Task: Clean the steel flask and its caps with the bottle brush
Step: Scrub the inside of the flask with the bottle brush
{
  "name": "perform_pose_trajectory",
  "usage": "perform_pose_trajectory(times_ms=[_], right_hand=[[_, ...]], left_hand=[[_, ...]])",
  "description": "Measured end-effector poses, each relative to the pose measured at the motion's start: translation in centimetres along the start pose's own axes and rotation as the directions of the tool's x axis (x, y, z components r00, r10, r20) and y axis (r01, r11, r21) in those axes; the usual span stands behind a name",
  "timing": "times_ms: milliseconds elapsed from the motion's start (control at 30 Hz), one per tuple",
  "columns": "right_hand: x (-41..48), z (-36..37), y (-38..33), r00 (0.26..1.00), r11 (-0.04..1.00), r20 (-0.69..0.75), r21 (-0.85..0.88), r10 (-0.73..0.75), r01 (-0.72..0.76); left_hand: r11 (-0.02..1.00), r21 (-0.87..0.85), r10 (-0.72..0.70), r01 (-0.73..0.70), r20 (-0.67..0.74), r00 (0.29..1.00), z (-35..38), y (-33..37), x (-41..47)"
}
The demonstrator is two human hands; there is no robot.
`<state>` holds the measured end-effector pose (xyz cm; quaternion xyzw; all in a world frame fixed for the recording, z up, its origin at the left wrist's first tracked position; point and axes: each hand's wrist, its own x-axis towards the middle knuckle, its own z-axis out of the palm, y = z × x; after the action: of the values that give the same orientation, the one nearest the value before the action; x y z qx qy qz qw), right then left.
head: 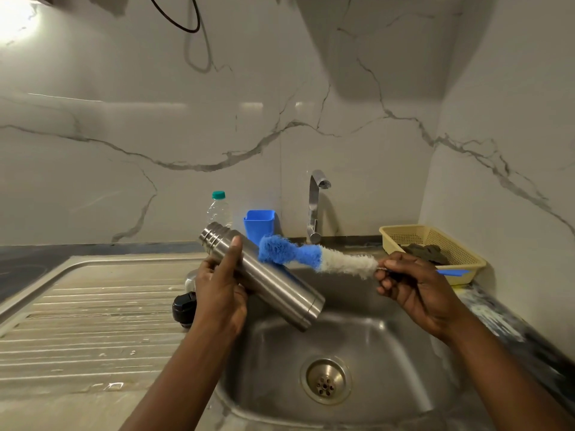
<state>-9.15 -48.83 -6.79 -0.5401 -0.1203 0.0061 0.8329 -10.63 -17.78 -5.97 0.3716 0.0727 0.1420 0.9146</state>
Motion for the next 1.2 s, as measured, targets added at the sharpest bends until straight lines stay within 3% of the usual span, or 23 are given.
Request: perform_pose_trajectory(times_ms=[333, 1033, 1200], right_hand=[[0.3, 1.5, 0.7, 1.0, 0.998, -0.022, 0.062, -0.016, 0.018], [0.0, 1.5, -0.1, 0.998, 0.993, -0.026, 0.107, -0.054, 0.056], [0.2, 1.9, 0.5, 0.999, 0.994, -0.001, 0.101, -0.046, 0.046]], left_hand=[[0.985, 0.173, -0.03, -0.001, 0.177, 0.984, 0.1, -1.0, -0.7], [0.915, 0.388, -0.01, -0.106, 0.286, 0.958, -0.7, -1.1, 0.0], [0.929, 0.359, -0.018, -0.084, 0.272, 0.962, -0.6, -1.3, 0.0]])
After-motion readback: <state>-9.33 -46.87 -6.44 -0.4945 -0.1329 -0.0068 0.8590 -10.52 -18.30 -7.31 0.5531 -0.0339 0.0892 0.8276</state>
